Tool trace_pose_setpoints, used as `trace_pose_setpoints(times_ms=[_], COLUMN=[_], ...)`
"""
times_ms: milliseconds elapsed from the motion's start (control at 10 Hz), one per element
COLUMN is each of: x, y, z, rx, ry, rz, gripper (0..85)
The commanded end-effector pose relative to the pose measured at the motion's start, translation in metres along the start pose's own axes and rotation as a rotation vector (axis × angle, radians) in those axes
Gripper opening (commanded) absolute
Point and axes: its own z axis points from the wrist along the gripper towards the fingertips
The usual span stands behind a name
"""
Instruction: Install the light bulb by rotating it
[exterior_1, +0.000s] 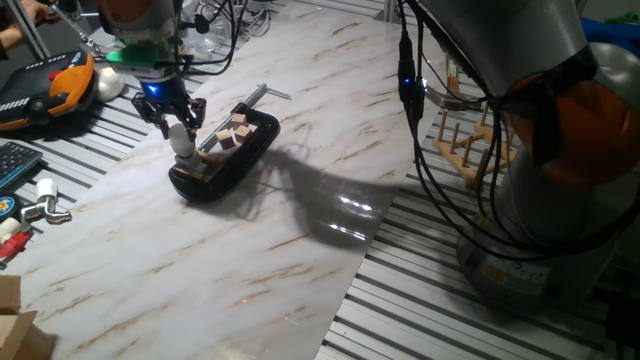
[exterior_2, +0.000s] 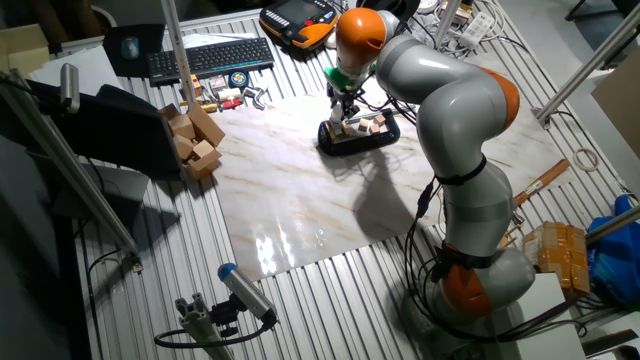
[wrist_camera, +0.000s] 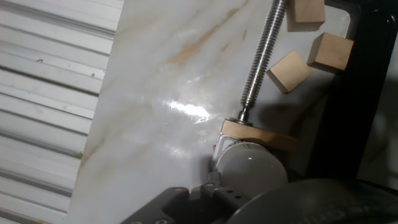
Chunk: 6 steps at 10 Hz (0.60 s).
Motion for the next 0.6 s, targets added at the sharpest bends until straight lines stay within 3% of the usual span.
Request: trace_pose_setpoints(times_ms=[0,500], x=[0.0001,0.0002], y=[0.0002,0.0005], z=[-0.0002,-0.0006], rx=[-0.005,-0.019], ry=[-0.002,-0.015], rz=[0.011,0.092], gripper=[0.0,0.0])
